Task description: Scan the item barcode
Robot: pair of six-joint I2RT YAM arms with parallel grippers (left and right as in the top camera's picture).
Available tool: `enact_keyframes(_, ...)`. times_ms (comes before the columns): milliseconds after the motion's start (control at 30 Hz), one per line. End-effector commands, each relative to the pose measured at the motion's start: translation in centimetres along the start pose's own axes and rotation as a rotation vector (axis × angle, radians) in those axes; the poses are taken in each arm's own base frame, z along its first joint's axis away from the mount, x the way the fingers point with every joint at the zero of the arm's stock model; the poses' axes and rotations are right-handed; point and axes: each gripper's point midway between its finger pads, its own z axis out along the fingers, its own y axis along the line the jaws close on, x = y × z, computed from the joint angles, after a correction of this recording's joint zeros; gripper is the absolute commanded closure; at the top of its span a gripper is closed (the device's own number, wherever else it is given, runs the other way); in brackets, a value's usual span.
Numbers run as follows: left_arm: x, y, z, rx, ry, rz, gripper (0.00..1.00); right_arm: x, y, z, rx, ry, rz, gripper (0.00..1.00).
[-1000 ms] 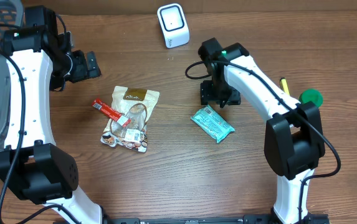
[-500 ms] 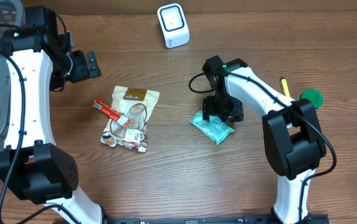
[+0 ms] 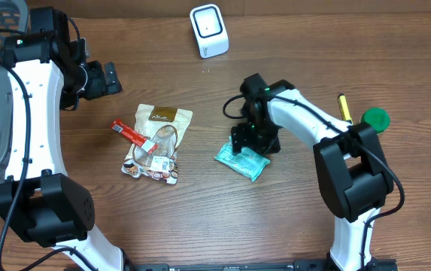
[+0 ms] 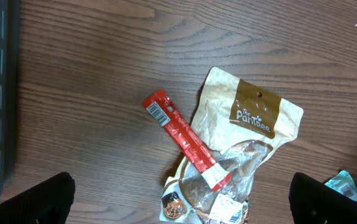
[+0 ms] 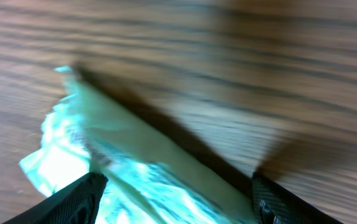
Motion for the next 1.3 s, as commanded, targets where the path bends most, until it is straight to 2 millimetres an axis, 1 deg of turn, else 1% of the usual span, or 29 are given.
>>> enact_keyframes(0,0.1,-0.4,-0.1,0.009,-0.002,0.018,0.0,1.2,2.6,1.6,-0.047,0.036,-0.093,0.21)
enact_keyframes(200,0.1,-0.4,-0.1,0.009,-0.002,0.018,0.0,0.9,6.4,2.5,-0.073,-0.03,-0.155,0.22)
enact_keyframes(267,0.1,-0.4,-0.1,0.009,-0.002,0.018,0.0,0.5,7.7,2.6,-0.088,-0.064,-0.188,0.26)
enact_keyframes(367,0.1,-0.4,-0.1,0.009,-0.002,0.018,0.0,-0.6,8.7,1.7,-0.084,-0.111,-0.21,0.32)
enact_keyframes(433,0.1,-0.4,-0.1,0.009,-0.002,0.018,0.0,-1.2,9.2,0.4,-0.078,-0.13,-0.217,0.32)
enact_keyframes(467,0.1,-0.4,-0.1,0.009,-0.002,0.018,0.0,-1.5,9.1,-0.3,-0.065,-0.135,-0.216,0.32)
enact_keyframes(567,0.1,-0.4,-0.1,0.009,-0.002,0.018,0.0,-1.8,8.1,-2.3,0.021,-0.142,-0.196,0.31)
enact_keyframes(667,0.1,-0.4,-0.1,0.009,-0.002,0.018,0.0,-0.8,7.1,-3.1,0.081,-0.1,-0.193,0.27)
enact_keyframes(800,0.1,-0.4,-0.1,0.009,-0.002,0.018,0.01,1.7,5.8,-2.8,0.126,0.004,-0.189,0.26)
enact_keyframes(1000,0.1,-0.4,-0.1,0.009,-0.002,0.018,0.0,4.7,3.8,-2.1,0.177,0.134,-0.22,0.25)
enact_keyframes(1133,0.1,-0.4,-0.1,0.009,-0.002,0.018,0.0,5.6,3.3,-1.6,0.187,0.17,-0.254,0.25)
enact_keyframes(1267,0.1,-0.4,-0.1,0.009,-0.002,0.018,0.0,6.4,2.8,-1.0,0.198,0.2,-0.253,0.26)
